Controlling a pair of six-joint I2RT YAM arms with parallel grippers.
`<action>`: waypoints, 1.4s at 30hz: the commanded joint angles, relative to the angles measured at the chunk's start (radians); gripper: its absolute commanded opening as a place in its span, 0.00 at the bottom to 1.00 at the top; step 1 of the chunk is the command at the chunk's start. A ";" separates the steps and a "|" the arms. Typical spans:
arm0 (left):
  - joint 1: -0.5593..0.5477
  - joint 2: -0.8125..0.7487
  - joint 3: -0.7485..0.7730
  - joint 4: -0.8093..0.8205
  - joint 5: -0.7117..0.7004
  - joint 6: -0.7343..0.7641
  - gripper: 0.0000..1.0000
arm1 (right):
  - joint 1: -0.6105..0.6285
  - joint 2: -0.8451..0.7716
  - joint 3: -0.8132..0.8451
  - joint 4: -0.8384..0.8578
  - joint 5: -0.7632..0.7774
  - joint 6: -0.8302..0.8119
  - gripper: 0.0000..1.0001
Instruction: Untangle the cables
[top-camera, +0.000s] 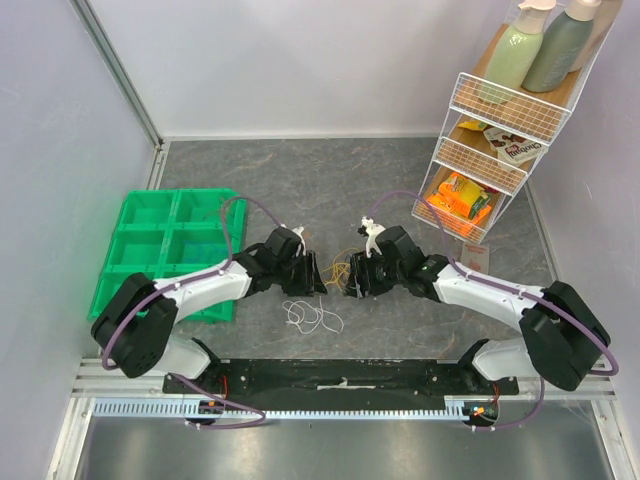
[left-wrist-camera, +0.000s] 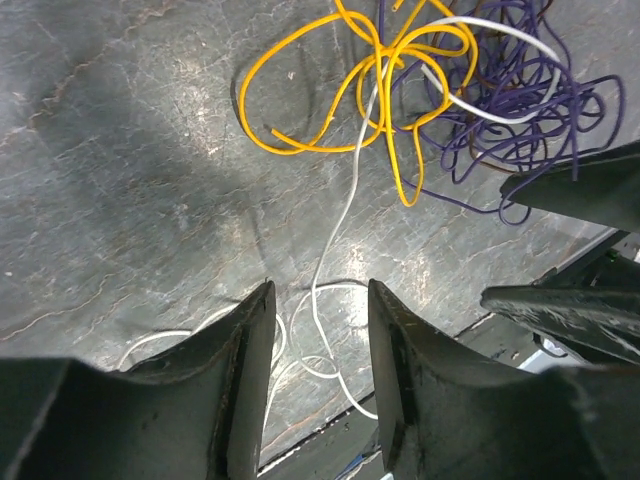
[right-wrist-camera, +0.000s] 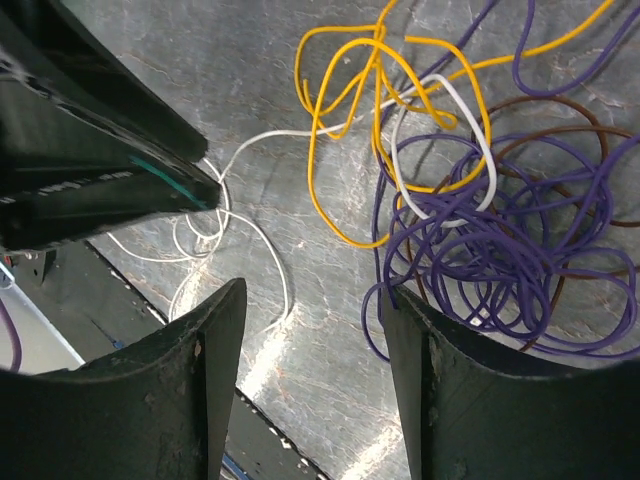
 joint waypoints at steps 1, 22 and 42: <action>-0.026 0.052 0.056 0.052 -0.021 0.029 0.49 | -0.001 -0.023 -0.005 0.066 -0.024 0.014 0.64; -0.043 -0.049 0.056 -0.006 0.050 0.048 0.02 | 0.072 0.018 0.005 0.239 0.006 0.051 0.37; -0.041 -0.579 0.213 -0.348 0.025 0.170 0.02 | -0.181 0.290 0.099 0.217 0.322 0.114 0.42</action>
